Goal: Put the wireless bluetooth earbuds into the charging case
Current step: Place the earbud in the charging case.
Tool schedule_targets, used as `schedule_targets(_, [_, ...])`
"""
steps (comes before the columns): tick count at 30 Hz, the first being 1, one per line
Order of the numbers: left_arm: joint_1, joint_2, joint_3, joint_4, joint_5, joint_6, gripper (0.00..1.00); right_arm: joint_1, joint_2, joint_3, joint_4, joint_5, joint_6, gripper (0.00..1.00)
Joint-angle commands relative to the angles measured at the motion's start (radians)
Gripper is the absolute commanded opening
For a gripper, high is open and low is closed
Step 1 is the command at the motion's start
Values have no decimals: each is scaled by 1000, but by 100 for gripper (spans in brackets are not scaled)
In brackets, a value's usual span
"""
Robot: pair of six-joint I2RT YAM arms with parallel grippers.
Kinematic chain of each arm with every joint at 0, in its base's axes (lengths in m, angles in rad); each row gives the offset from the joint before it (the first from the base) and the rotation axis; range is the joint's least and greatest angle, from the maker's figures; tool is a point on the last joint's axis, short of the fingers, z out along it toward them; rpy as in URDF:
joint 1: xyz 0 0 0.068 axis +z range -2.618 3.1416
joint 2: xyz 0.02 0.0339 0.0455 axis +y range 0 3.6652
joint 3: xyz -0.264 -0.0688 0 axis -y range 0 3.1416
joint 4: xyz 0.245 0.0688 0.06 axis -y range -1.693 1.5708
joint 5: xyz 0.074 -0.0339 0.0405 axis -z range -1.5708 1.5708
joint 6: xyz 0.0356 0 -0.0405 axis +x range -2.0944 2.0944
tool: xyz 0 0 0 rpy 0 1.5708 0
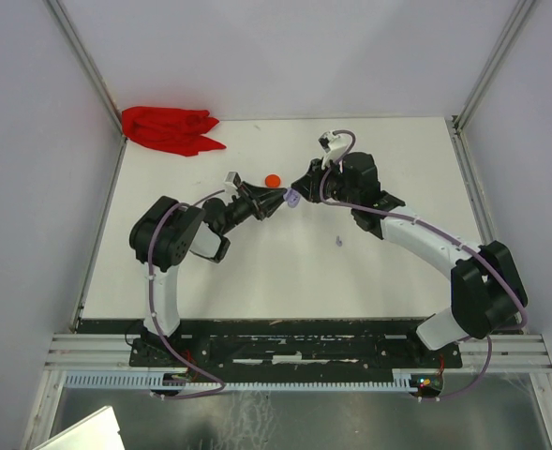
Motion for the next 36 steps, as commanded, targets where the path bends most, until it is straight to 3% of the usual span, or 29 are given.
schedule_targets(1, [-11, -3, 33, 201, -14, -54, 3, -4, -40, -22, 103, -19, 35, 2])
schedule_targets(36, [-25, -80, 42, 201, -27, -73, 3, -3, 8, -58, 139, 14, 53, 1])
